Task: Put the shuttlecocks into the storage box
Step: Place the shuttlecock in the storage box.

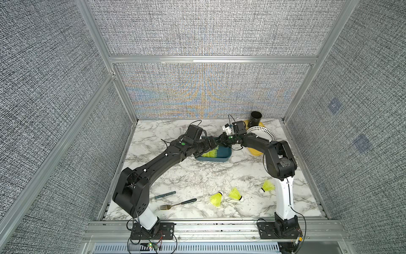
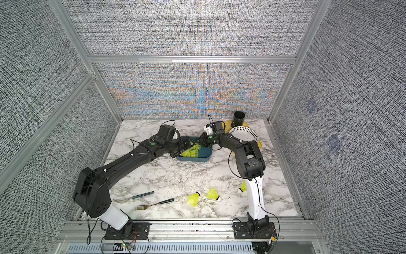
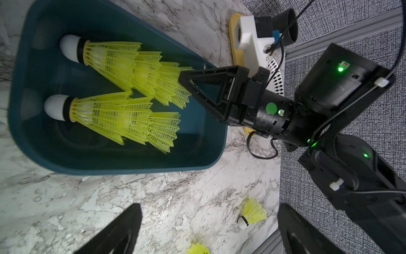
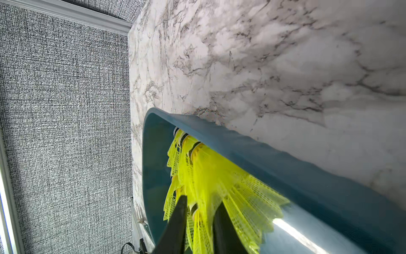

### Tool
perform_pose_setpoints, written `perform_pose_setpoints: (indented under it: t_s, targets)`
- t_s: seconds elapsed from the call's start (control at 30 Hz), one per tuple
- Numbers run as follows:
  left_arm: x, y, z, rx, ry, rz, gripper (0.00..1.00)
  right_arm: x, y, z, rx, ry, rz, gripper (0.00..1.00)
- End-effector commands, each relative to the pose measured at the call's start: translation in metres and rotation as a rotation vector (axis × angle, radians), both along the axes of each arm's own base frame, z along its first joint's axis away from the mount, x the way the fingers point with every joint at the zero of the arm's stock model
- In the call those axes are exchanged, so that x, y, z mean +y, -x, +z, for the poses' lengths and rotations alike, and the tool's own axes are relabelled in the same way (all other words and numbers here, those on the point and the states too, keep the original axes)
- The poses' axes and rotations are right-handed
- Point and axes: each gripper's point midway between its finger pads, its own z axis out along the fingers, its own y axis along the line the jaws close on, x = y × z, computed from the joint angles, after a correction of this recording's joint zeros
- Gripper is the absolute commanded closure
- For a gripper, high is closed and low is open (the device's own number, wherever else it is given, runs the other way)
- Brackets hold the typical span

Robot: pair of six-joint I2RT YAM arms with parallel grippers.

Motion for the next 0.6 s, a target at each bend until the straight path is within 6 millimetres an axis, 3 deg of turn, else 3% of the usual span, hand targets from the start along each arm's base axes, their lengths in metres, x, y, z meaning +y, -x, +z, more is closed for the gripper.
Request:
perform_pose_setpoints:
  t_s: [0.0, 0.57]
  targets:
    - [-0.001, 0.001, 0.006, -0.018, 0.012, -0.005, 0.01, -0.004, 0.001, 0.002, -0.016, 0.037, -0.006, 0.76]
    - [0.006, 0.013, 0.004, -0.013, 0.008, -0.004, 0.01, -0.023, 0.015, 0.013, -0.040, 0.151, -0.022, 0.71]
